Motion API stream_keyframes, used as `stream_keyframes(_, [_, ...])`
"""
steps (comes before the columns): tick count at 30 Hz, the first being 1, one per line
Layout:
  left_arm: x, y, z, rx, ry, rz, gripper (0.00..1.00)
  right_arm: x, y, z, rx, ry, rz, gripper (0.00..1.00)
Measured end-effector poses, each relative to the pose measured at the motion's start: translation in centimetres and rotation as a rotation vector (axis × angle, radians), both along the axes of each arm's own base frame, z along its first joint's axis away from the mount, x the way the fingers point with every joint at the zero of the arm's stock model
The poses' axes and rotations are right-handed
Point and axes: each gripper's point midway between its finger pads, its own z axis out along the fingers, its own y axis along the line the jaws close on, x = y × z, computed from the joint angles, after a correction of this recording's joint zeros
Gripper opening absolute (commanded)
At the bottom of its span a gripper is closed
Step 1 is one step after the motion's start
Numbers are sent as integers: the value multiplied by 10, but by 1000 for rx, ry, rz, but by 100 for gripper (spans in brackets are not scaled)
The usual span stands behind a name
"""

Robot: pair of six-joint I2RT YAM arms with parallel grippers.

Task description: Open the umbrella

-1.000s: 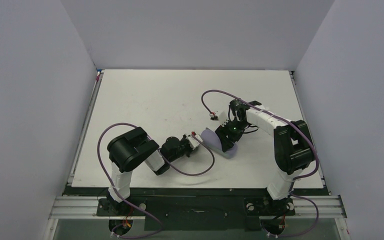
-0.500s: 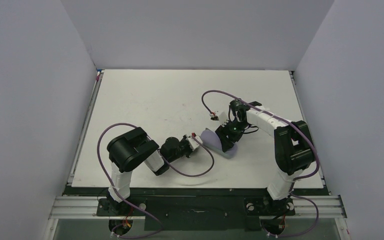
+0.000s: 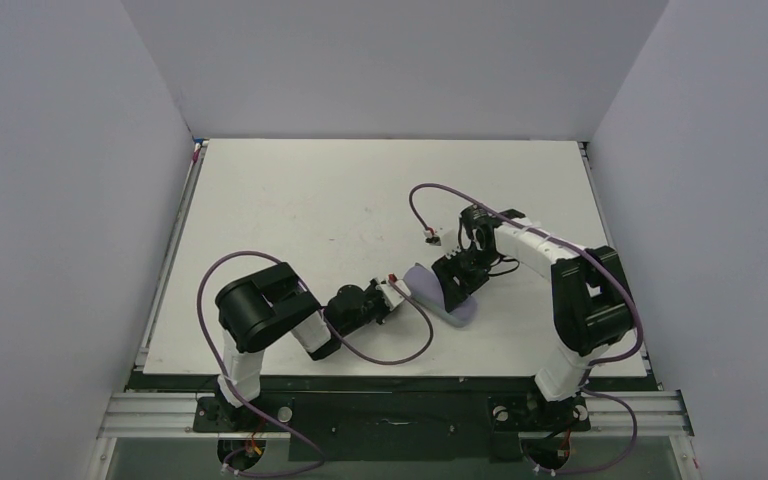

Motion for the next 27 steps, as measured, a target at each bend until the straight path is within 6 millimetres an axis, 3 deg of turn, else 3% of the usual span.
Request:
stream_keyframes(9, [-1,-4,0,-20,41,39,0,-5,-1,-1,-15,0,-54,0])
stream_keyframes(16, [-20,3,4,-32,72,-5,0,-6,-1,-2,-24,-36,-44,0])
stream_keyframes(21, [-56,-18,0,-30,114,-145,0,16,9,-1,8,-105,-107,0])
stream_keyframes(24, [-57,-29,1,-43,126,-158,0,26,14,0,20,-144,-120,0])
stream_keyframes(26, [-52,-32,1,-47,132,-143,4,31,15,0,23,-162,-125,0])
stream_keyframes(27, [-51,-31,1,-48,135,-131,15,32,16,0,23,-167,-123,0])
